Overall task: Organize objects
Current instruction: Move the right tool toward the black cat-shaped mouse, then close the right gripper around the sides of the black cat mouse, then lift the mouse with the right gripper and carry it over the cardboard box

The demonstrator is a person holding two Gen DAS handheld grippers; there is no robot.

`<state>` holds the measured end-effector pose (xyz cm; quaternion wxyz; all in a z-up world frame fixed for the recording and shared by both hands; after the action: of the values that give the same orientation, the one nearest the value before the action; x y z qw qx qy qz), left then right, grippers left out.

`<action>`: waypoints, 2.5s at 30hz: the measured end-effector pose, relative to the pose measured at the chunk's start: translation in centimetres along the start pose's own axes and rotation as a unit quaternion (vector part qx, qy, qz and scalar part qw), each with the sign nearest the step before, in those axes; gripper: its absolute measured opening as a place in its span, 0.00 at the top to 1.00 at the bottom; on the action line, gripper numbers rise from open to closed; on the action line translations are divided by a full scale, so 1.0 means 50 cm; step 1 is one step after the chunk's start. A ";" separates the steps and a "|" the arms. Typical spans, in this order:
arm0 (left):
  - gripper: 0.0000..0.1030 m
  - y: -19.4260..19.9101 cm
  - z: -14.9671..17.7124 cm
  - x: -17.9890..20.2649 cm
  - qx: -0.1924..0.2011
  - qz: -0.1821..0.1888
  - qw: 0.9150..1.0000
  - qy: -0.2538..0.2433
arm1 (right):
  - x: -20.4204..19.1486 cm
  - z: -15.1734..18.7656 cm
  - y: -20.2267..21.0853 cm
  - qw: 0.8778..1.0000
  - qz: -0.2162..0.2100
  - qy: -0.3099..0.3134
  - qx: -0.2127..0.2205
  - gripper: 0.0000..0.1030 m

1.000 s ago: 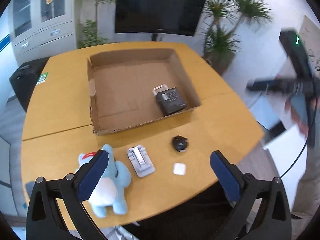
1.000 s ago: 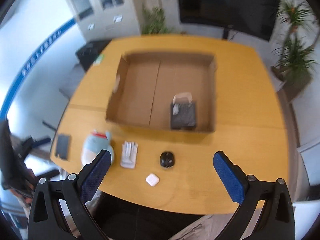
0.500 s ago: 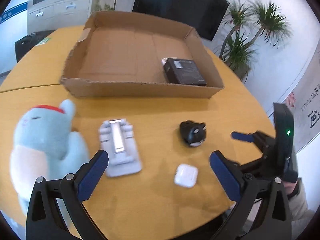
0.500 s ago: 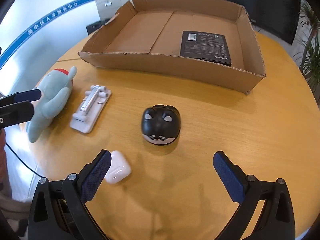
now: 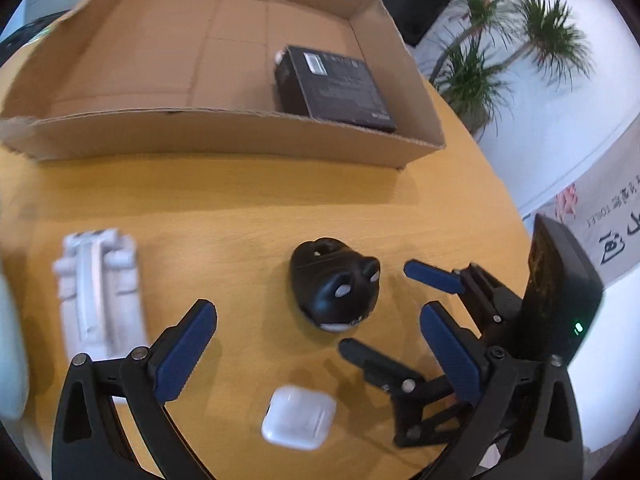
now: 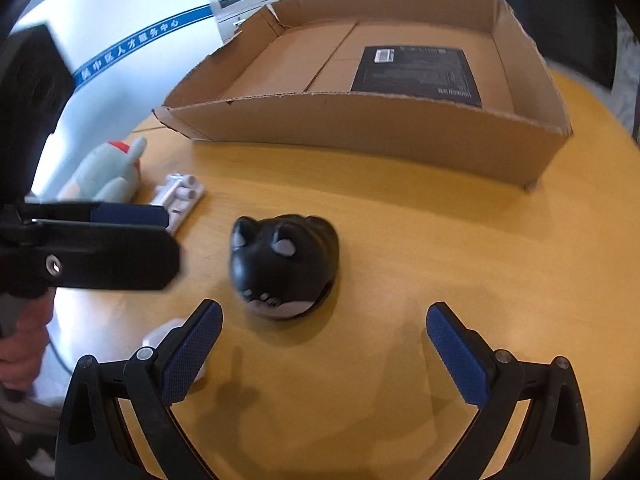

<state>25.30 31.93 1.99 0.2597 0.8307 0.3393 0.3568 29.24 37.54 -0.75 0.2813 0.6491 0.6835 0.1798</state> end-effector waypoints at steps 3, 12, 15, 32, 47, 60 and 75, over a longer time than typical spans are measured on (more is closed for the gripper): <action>0.01 -0.032 0.003 0.006 -0.028 0.016 0.999 -0.003 | 0.003 -0.001 -0.016 1.000 -0.029 -0.005 -0.001 0.00; 0.24 -0.075 0.015 0.004 -0.076 0.017 0.997 -0.017 | -0.008 -0.017 -0.035 0.996 -0.086 0.021 -0.002 0.14; 0.25 -0.070 0.015 0.000 -0.073 0.011 0.997 -0.025 | -0.009 -0.020 -0.030 0.995 -0.092 0.031 0.006 0.18; 0.30 -0.055 0.010 -0.005 -0.071 0.051 0.996 -0.020 | -0.029 -0.028 -0.046 0.993 -0.100 0.060 0.003 0.27; 0.44 -0.065 0.014 0.011 -0.047 0.034 0.996 -0.073 | -0.031 -0.026 -0.048 0.996 -0.064 0.064 -0.005 0.27; 0.44 -0.070 0.017 0.021 -0.041 0.030 0.996 -0.071 | -0.023 -0.025 -0.050 0.997 -0.054 0.058 -0.001 0.34; 0.44 -0.045 0.005 0.032 -0.024 0.022 0.997 -0.072 | -0.049 -0.044 -0.035 0.996 -0.060 0.061 0.014 0.34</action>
<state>25.46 34.50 0.99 0.2955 0.8548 0.2932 0.3098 26.50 35.22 0.27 0.2402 0.5989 0.7394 0.1923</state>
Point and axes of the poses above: each gripper's, at about its wrist camera, not at the fingertips, and y roughly against the way its jaws point, x to its right, z to its underside, the point moved 8 cm from there along -y, roughly the way its jaws point, and after that the axes turned 13 degrees about x, right-handed, at the moved point
